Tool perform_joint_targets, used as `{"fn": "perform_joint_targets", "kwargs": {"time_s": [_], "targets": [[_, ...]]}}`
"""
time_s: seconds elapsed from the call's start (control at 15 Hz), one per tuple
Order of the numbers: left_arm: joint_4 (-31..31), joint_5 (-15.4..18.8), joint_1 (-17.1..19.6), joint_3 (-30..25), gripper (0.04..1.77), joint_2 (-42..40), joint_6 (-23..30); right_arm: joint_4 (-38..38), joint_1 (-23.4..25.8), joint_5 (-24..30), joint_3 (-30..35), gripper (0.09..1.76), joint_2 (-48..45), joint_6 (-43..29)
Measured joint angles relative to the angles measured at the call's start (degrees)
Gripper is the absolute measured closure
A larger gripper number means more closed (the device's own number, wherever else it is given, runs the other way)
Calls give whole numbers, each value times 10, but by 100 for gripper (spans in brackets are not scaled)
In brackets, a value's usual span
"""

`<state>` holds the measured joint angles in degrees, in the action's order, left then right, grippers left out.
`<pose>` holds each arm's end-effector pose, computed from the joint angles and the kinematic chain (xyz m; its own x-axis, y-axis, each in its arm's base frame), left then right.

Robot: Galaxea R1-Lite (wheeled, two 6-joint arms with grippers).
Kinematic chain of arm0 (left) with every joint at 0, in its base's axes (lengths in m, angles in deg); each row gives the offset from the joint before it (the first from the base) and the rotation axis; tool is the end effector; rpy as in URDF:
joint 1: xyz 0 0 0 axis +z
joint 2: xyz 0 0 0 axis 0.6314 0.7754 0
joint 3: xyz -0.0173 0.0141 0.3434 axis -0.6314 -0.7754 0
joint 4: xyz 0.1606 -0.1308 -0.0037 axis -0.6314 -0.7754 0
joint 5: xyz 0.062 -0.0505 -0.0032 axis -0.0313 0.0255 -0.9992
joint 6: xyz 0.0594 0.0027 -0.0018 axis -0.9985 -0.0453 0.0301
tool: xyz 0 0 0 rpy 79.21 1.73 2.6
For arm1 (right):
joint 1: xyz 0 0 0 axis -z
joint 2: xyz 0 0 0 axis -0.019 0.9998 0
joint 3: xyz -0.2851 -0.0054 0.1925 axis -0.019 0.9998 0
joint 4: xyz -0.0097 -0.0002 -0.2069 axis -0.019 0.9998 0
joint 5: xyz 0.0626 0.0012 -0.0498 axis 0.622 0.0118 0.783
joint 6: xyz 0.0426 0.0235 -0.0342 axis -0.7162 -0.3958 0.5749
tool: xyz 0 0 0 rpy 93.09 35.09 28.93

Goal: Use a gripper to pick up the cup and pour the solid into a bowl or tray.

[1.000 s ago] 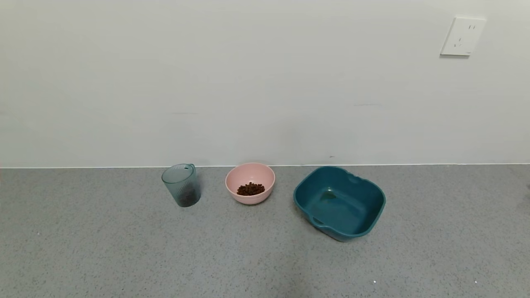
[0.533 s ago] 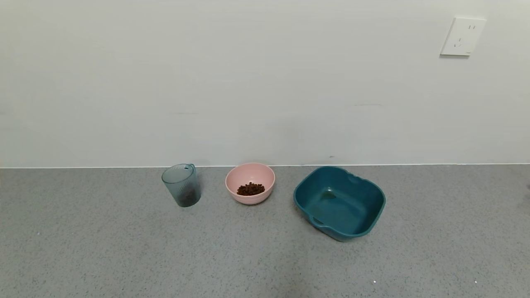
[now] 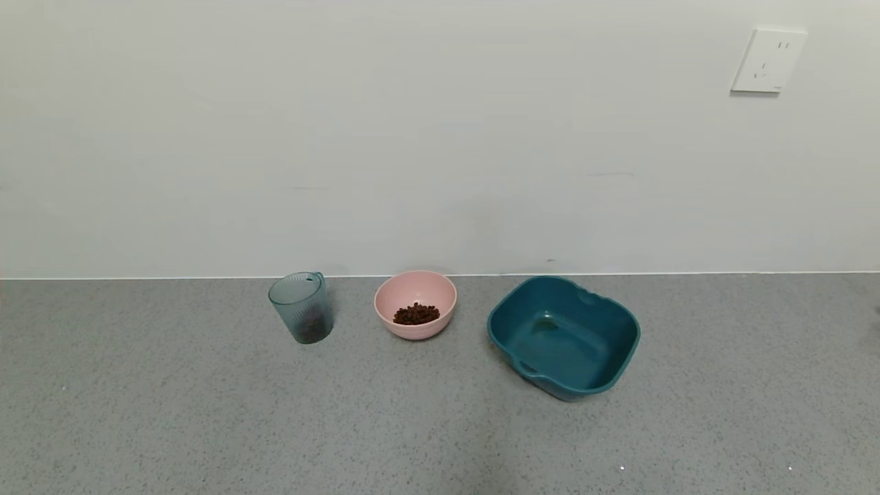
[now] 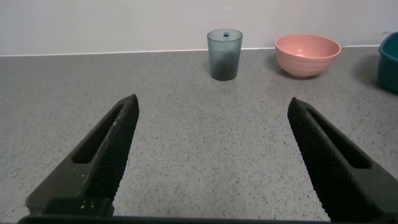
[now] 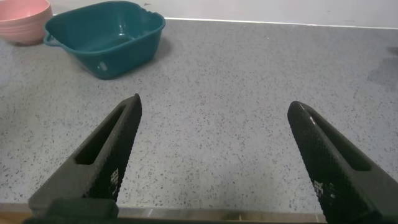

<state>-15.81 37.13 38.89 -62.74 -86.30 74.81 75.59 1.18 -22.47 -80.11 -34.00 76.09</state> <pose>-0.0141 0.0048 0.0925 0.9927 0.0755 0.0944 -0.0798 0.9959 0.0421 -0.0118 0.0000 0.0759 1.0000 -0.0017 0.0009 0.0017 1.0000 0.0019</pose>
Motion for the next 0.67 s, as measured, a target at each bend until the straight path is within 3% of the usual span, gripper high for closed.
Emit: {"fn": "perform_joint_targets", "kwargs": {"time_s": [0.33,0.67], "targets": [[-4,42,0,-6,9,0,-2,0,0,0,0,14,0,0],[-40,46,0,-11,9,0,1,-1,0,-1,0,14,0,-1]]}}
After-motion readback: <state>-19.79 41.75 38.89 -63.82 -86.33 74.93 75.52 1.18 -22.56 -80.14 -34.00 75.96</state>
